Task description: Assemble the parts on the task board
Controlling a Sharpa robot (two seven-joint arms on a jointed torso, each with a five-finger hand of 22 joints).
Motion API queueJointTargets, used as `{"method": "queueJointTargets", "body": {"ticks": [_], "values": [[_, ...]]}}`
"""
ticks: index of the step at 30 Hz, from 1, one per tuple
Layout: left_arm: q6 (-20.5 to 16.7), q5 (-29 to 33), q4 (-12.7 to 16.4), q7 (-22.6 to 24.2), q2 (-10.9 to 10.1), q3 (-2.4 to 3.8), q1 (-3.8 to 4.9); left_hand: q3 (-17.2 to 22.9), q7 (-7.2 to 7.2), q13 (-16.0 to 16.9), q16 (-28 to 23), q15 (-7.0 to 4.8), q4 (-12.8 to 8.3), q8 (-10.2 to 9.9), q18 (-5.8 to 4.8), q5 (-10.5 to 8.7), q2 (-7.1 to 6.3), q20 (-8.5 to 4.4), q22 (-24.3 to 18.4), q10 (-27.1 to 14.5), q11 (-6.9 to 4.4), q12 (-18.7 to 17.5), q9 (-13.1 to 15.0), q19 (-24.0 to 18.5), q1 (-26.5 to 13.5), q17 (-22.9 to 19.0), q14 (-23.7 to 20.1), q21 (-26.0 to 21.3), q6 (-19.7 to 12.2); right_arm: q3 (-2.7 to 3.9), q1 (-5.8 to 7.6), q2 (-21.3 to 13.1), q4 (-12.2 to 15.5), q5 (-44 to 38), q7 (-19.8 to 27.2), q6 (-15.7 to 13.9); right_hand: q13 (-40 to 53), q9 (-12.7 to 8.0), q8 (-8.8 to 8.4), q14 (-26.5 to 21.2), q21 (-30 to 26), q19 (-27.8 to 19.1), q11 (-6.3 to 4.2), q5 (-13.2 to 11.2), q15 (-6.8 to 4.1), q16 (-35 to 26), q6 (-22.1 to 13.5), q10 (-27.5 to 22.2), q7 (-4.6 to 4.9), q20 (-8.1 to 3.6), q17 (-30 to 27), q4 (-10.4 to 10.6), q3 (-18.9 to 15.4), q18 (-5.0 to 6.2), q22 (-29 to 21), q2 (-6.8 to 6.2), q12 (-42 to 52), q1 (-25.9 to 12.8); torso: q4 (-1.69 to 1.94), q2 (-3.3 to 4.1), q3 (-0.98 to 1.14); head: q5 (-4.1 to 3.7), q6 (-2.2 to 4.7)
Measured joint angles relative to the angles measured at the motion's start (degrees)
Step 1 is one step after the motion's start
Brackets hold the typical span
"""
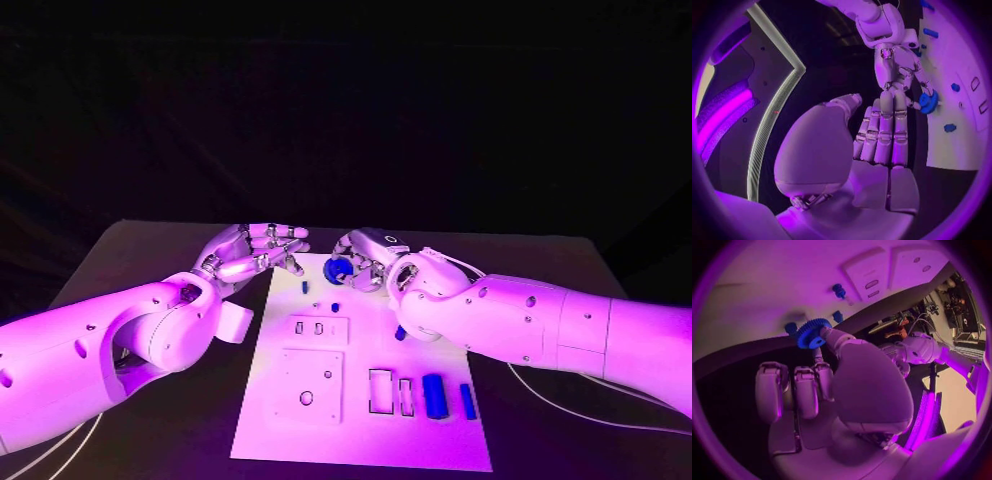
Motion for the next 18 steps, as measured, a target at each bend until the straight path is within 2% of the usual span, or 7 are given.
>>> {"method": "queueJointTargets", "body": {"ticks": [4,18], "values": [[0.0,0.0,0.0,0.0,0.0,0.0,0.0,0.0,0.0,0.0,0.0,0.0,0.0,0.0,0.0,0.0,0.0,0.0,0.0,0.0,0.0,0.0,0.0,0.0,0.0,0.0,0.0,0.0,0.0,-0.08,-0.31,0.9,-0.9,-0.3,-0.3,0.1,0.0,0.0,0.0,0.0,0.0,0.0,0.0,0.0,0.0,0.0,0.0,0.0,-0.01,0.0,0.0,0.0,0.1,0.0,0.0,-0.13,0.0,-0.2,0.01,0.03,-0.02,-0.03,-0.13],[0.0,0.0,0.1,-0.1,0.0,0.0,0.01,0.0,0.0,0.0,0.0,0.0,0.0,0.0,0.0,0.0,0.0,-0.01,0.0,0.0,0.0,0.0,0.0,0.0,0.0,0.0,0.0,0.0,0.0,-0.24,-0.75,2.3,-2.6,-0.9,-1.4,1.4,0.0,0.0,0.0,0.0,0.0,0.0,0.01,-0.2,0.0,0.0,0.0,0.0,-0.03,0.0,0.0,-0.2,0.3,0.0,0.0,-0.21,0.0,-0.8,-0.06,0.03,0.09,0.03,-0.26]]}}
